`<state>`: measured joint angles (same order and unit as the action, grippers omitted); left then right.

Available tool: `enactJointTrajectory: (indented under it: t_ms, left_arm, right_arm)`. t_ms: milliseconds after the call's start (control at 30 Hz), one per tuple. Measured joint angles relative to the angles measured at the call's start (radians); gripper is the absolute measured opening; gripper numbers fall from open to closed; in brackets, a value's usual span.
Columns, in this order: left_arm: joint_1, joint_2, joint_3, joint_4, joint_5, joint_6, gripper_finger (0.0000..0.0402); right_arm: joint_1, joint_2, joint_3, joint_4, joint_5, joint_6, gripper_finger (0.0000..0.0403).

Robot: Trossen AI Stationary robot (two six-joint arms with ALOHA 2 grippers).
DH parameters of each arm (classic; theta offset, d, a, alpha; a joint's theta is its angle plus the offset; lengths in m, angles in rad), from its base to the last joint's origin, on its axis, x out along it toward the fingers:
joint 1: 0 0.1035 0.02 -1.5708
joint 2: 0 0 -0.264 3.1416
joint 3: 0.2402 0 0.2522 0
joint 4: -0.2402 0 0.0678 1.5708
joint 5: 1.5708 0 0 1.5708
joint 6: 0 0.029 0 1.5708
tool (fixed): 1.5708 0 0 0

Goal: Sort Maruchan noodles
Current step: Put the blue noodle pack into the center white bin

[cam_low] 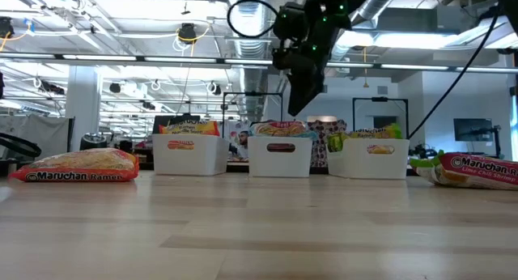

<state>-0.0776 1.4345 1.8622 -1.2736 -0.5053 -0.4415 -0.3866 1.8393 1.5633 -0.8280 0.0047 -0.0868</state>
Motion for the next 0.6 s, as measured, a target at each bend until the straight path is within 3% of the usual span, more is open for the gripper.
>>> enactJointTrajectory:
  t_ms: [167,333,600]
  left_arm:
    - [0.000,0.000,0.000,0.000,0.000,-0.010,0.0025]
    - [0.000,0.000,0.000,-0.001,0.000,-0.011,0.0025]
    - [0.000,0.000,0.000,-0.001,0.000,-0.007,0.0025]
  right_arm:
    - [-0.060,0.014,-0.001,-0.005,-0.035,0.043,0.0126]
    - [-0.104,0.014,0.001,-0.011,-0.154,0.057,0.0121]
    - [-0.112,0.015,0.001,-0.005,-0.257,0.099,0.0120]
